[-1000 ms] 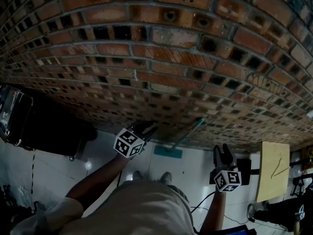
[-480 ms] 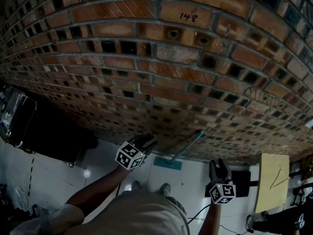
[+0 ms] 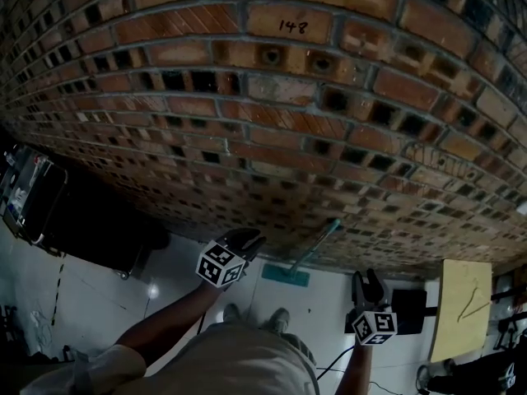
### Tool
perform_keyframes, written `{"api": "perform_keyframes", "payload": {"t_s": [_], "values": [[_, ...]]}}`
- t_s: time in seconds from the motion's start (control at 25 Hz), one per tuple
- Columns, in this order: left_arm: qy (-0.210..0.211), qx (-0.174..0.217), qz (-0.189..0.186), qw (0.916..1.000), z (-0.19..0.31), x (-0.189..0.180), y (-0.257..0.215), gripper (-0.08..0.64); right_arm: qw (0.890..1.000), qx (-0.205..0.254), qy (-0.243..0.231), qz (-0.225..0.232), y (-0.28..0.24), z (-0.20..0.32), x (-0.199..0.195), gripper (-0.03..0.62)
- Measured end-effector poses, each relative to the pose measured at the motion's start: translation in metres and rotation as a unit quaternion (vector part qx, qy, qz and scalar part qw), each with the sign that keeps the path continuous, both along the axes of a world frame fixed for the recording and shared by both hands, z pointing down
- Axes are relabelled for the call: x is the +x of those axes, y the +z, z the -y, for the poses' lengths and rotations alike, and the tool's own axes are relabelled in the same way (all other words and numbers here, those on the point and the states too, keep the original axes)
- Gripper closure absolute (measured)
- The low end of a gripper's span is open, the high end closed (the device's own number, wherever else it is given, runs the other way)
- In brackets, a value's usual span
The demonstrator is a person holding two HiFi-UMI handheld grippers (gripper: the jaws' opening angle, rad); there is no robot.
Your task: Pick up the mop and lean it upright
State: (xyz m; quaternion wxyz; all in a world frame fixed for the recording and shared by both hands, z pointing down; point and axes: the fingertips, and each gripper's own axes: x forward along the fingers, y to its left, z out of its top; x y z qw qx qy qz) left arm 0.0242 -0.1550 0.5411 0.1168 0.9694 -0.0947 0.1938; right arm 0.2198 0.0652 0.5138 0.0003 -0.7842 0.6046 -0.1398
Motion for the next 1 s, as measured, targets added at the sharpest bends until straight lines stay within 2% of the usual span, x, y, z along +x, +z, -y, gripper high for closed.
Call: {"api": "perform_keyframes", "payload": {"t_s": [0.28, 0.52, 0.64, 0.76, 0.88, 1.0], "values": [[-0.010, -0.010, 0.012, 0.9998, -0.025, 0.014, 0.006, 0.444, 1.000, -0.002, 0.005, 0.020, 0.016, -0.020, 0.024, 0.425], [-0.022, -0.024, 0.048, 0.9983, -0.055, 0.023, 0.031, 0.425, 0.998, -0.029, -0.003, 0.050, 0.051, -0.032, 0.047, 0.451], [-0.036, -0.049, 0.045, 0.9972, -0.072, 0.029, 0.031, 0.414, 0.998, -0.035, -0.030, 0.051, 0.049, -0.031, 0.043, 0.449], [-0.019, -0.038, 0.020, 0.9989, -0.087, 0.045, 0.009, 0.418, 0.996, 0.002, -0.070, 0.057, 0.017, -0.020, 0.033, 0.451], [0.006, -0.034, 0.046, 0.9983, -0.095, 0.054, 0.021, 0.422, 0.992, -0.019, -0.115, 0.038, 0.026, -0.006, 0.021, 0.450], [0.001, -0.054, 0.062, 0.9966, -0.100, 0.053, 0.041, 0.419, 0.989, -0.037, -0.135, 0.044, 0.033, 0.002, 0.008, 0.449]]}}
